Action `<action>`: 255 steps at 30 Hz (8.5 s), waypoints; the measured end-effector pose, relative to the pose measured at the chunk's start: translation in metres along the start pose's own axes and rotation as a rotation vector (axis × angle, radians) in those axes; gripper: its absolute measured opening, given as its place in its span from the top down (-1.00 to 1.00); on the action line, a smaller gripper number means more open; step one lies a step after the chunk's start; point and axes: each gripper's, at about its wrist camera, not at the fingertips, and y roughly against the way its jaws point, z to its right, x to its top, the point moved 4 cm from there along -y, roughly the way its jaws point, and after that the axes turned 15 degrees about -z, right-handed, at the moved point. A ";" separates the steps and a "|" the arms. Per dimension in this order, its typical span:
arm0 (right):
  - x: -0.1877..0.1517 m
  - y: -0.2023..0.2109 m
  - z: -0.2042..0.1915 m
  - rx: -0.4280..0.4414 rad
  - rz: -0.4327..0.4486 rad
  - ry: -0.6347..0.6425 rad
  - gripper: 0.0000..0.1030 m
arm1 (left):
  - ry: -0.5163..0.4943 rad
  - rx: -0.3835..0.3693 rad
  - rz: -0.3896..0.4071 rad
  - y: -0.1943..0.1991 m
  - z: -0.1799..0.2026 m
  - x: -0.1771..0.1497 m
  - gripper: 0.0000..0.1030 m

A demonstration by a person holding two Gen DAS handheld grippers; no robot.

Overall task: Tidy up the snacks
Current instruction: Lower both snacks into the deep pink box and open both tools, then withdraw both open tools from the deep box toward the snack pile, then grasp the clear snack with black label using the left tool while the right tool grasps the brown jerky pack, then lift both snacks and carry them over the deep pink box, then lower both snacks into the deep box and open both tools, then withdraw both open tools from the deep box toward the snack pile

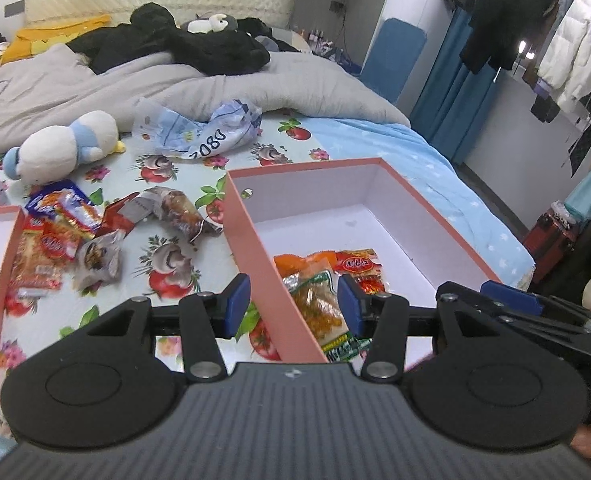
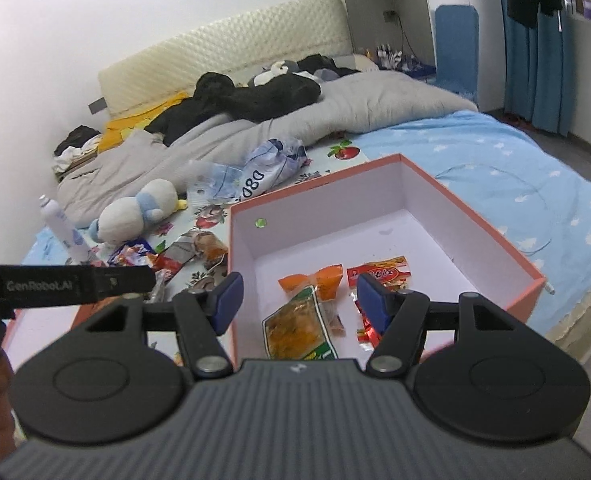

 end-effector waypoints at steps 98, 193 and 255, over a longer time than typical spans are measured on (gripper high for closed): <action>0.110 -0.382 -0.199 -0.212 -0.430 0.614 -0.41 | 0.375 0.017 -0.253 -0.226 -0.302 0.060 -0.71; -0.008 -0.025 -0.002 0.016 0.026 0.018 0.20 | 0.014 -0.076 0.063 -0.029 -0.016 -0.009 0.11; 0.011 -0.027 -0.008 0.077 0.057 0.075 -0.40 | -0.001 -0.006 0.084 -0.004 -0.010 0.006 -0.13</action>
